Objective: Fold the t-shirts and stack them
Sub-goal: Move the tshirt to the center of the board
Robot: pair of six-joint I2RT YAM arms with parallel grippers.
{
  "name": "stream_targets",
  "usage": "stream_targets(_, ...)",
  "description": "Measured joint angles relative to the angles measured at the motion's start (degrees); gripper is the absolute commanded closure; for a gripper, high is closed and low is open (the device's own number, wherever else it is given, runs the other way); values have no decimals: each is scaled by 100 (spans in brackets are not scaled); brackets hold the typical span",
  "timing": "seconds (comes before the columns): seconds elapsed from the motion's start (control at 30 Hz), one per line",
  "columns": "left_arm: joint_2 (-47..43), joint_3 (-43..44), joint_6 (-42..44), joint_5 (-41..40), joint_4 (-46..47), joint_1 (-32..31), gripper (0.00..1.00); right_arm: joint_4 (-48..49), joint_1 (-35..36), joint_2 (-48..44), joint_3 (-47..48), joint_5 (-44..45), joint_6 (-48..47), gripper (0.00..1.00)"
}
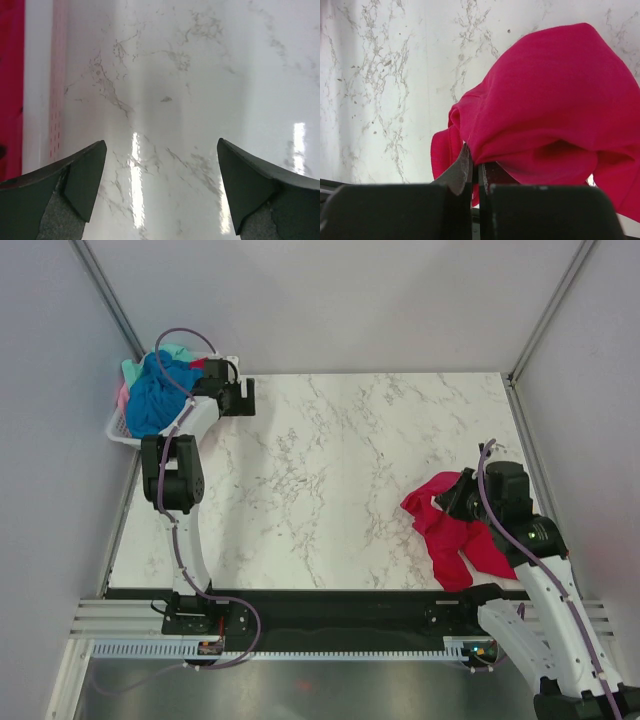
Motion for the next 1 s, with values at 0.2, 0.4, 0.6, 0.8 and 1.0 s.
stream_targets(0.2,-1650,-643,-645,70,-20,-387,0,205,4,1198,890,-363,131,96)
stream_targets(0.4,-4382,-1945,-1340,1180,227,-706,0,-361,846,3410,4398,-907,-46,95)
stream_targets(0.6,-6579,-3554,-1451,1547,247,-616,0,-155,1335,4524,8806,-1281,-111,92)
stream_targets(0.8,-8166,-4439,-1467,1484,-223,-616,0,448,1322,2028,6111,87,-129,2)
stream_targets(1.0,-9477,-4920,-1563,1436,-745,-619,0,-205,994,520,2004,2590,719,2)
